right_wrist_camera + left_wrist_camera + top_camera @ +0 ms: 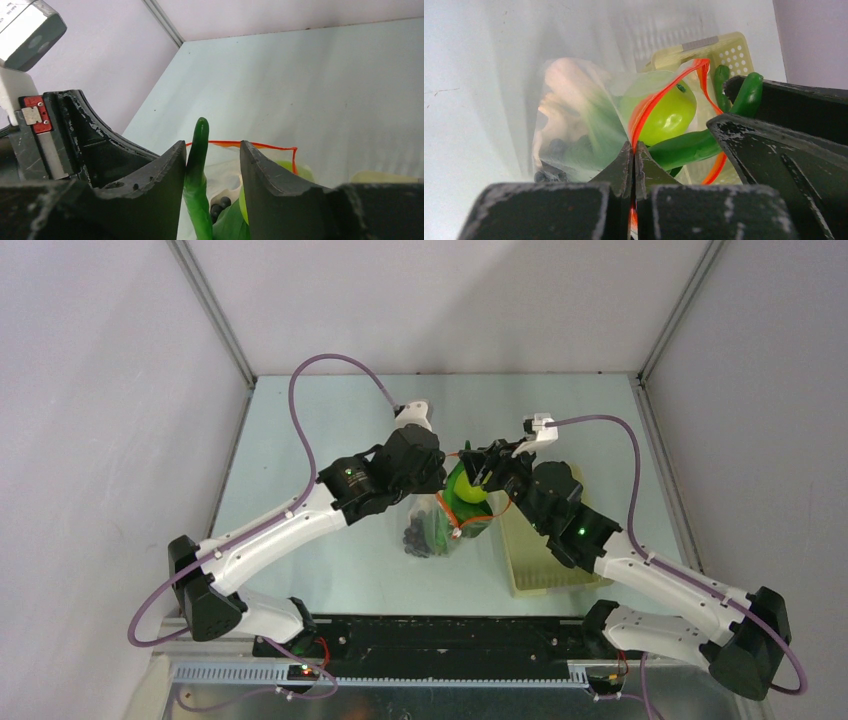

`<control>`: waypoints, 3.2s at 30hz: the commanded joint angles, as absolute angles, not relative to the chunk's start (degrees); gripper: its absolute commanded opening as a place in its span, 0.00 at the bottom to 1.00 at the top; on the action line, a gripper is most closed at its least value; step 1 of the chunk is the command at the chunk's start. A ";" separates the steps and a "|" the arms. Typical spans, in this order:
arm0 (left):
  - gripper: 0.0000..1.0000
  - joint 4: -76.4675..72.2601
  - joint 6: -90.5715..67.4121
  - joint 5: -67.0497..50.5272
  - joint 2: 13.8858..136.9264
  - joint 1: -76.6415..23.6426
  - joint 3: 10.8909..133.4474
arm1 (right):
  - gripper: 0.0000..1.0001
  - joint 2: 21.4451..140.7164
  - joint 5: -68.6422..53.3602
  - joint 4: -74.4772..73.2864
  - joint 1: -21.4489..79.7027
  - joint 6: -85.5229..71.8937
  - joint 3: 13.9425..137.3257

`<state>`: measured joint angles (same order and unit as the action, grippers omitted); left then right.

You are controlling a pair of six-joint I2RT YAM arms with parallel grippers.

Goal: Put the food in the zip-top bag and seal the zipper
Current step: Place the fake vegetable in the zipper food storage bag.

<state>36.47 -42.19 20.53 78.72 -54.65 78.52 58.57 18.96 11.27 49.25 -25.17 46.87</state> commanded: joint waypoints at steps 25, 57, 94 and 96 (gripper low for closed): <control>0.00 32.92 -44.83 19.36 76.34 -55.71 78.63 | 0.00 58.70 36.53 11.19 57.77 -41.57 42.51; 0.00 29.76 -44.37 17.13 73.21 -55.96 77.17 | 0.02 68.73 35.66 3.17 61.87 -40.91 43.29; 0.00 38.89 -43.53 24.96 68.53 -47.92 74.33 | 0.99 49.88 18.12 -24.10 35.41 -27.27 52.34; 0.00 39.97 -43.37 25.44 68.36 -47.62 73.79 | 0.99 51.67 18.27 -28.25 30.12 -28.62 52.15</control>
